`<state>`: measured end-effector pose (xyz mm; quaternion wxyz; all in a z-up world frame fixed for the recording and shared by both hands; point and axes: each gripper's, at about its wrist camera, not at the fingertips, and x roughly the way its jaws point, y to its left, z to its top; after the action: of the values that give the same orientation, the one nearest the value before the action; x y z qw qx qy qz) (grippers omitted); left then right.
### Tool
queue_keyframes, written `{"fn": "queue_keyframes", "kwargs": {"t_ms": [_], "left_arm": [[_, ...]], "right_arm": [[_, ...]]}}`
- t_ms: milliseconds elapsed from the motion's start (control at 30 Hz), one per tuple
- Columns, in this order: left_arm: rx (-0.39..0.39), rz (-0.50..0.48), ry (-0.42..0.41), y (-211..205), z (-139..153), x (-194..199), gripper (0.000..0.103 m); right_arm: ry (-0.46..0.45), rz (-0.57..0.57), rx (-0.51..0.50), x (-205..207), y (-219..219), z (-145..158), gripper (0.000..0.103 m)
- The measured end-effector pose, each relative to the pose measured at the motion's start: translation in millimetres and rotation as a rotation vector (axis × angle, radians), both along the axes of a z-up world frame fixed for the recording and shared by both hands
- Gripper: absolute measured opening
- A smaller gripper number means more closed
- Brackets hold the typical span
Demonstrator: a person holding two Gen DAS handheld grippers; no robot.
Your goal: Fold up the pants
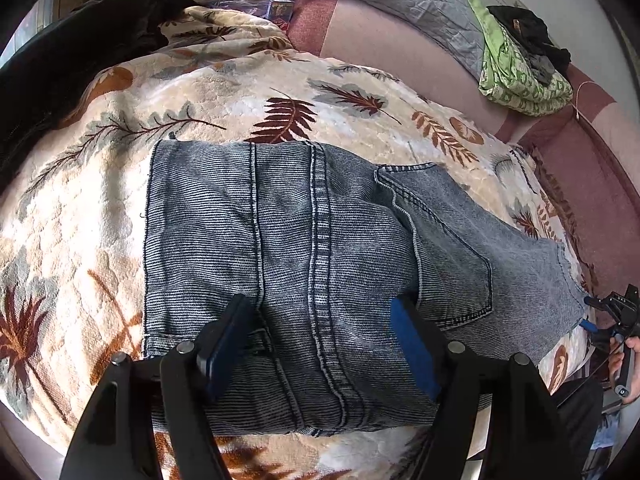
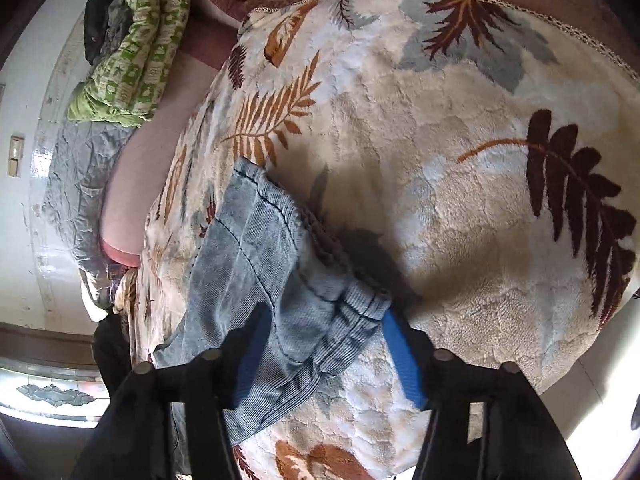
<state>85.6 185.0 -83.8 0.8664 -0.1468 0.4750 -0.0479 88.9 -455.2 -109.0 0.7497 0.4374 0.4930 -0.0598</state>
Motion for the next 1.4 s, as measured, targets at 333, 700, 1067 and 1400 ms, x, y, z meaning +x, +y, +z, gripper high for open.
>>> {"fn": "queue_keyframes", "kwargs": {"t_ms": [333, 700, 1067, 1400], "left_arm": [[-0.01, 0.012, 0.001, 2.7, -1.8, 1.6, 0.076], [0.021, 0.01, 0.012, 0.2, -2.0, 1.1, 0.076], [0.076, -0.014, -0.06, -17.0, 28.0, 4.8, 0.076], [0.16, -0.006, -0.019, -22.0, 0.2, 8.2, 0.076]], "right_arm": [[0.006, -0.045, 0.054, -1.9, -10.8, -7.9, 0.081], [0.013, 0.233, -0.355, -6.8, 23.3, 14.7, 0.025], [-0.055, 0.277, -0.344, 6.9, 29.4, 63.2, 0.051], [-0.039, 0.607, -0.106, 122.1, 166.8, 0.1, 0.057]]}}
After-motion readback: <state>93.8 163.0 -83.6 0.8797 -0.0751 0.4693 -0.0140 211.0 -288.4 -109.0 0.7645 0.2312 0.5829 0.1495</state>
